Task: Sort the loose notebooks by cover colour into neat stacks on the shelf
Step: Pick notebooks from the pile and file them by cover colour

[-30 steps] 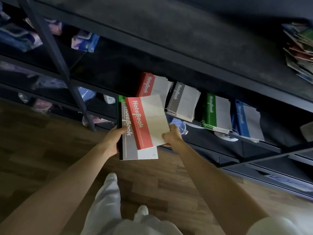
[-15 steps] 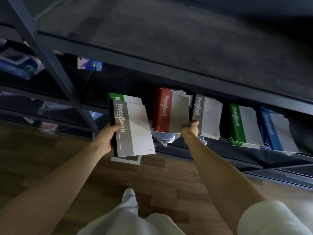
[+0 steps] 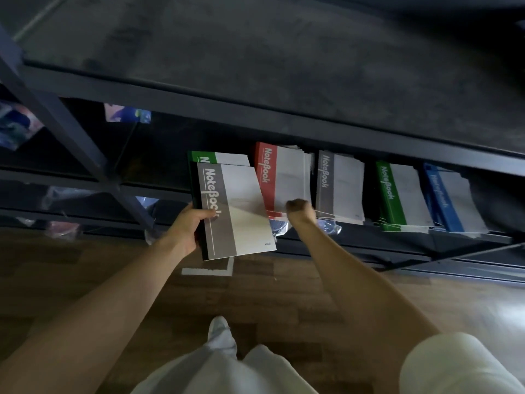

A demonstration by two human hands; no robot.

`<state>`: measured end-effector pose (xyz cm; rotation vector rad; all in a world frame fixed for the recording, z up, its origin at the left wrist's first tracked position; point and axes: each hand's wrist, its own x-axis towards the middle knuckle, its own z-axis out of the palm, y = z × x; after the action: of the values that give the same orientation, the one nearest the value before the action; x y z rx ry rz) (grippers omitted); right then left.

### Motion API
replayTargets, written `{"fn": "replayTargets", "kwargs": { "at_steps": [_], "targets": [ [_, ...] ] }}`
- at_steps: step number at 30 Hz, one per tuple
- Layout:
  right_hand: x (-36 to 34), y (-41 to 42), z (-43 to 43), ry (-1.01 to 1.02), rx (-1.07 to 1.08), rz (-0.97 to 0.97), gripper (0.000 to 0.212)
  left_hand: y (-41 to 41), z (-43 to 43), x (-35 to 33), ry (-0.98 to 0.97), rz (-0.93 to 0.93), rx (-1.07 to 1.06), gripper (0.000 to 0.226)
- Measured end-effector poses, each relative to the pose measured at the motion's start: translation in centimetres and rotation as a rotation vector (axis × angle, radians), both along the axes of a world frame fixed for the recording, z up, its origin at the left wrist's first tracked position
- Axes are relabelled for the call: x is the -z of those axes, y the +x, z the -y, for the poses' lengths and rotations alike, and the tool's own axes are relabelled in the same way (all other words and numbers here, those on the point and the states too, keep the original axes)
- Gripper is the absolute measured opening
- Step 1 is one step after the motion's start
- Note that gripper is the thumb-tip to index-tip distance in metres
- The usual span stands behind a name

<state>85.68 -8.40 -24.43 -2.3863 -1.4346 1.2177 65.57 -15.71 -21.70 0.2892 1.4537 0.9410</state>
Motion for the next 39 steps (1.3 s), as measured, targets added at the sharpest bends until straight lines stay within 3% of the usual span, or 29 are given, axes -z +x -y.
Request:
{"fn": "replayTargets", "kwargs": {
  "at_steps": [2, 4, 8, 11, 15, 18, 20, 24, 28, 30, 34, 36, 39],
  "targets": [
    [-1.3, -0.7, 0.9, -0.191, 0.067, -0.353, 0.041, 1.0, -0.6, -0.1, 0.009, 0.036, 0.012, 0.025],
    [-2.0, -0.7, 1.4, -0.181, 0.069, -0.484, 0.032, 2.4, -1.1, -0.3, 0.026, 0.069, 0.016, 0.024],
    [-2.7, 1.4, 2.0, -0.008, -0.011, -0.295, 0.041, 4.9, -1.5, -0.3, 0.047, 0.1, 0.005, 0.034],
    [-3.2, 4.2, 2.8, 0.054, -0.052, -0.204, 0.034, 6.7, -1.4, -0.1, 0.062, 0.101, 0.019, 0.036],
    [-3.1, 6.7, 4.0, 0.164, 0.052, -0.215, 0.008, 9.5, -1.1, 0.3, 0.052, 0.097, 0.027, 0.018],
    [-2.7, 8.7, 4.5, 0.232, 0.15, -0.28, 0.02, 11.9, -1.0, 0.3, 0.034, 0.103, 0.003, 0.017],
    [-2.2, 10.4, 4.9, 0.221, 0.161, -0.295, 0.015, 13.4, -0.8, 0.4, 0.011, 0.104, -0.008, 0.025],
    [-1.3, 14.6, 4.9, 0.18, 0.16, -0.282, 0.032, 16.8, 0.2, 0.7, -0.024, 0.151, -0.076, 0.028],
    [-1.6, 18.4, 4.6, 0.113, 0.055, -0.337, 0.015, 20.2, 1.0, 1.0, 0.048, 0.142, -0.038, 0.026],
    [-1.8, 20.3, 4.5, 0.003, 0.044, -0.426, 0.035, 21.9, 1.2, 0.9, 0.053, 0.132, -0.055, 0.024],
    [-2.6, 23.5, 4.2, -0.205, 0.077, -0.534, 0.016, 24.5, 1.0, 0.8, 0.066, 0.144, -0.152, 0.017],
    [-2.4, 24.5, 3.9, -0.197, 0.085, -0.491, 0.016, 25.3, 0.8, 0.4, 0.085, 0.14, -0.193, 0.016],
    [-1.9, 25.4, 3.2, -0.093, 0.152, -0.419, 0.024, 25.5, 0.5, 0.2, 0.073, 0.115, -0.245, 0.033]
  ]
}}
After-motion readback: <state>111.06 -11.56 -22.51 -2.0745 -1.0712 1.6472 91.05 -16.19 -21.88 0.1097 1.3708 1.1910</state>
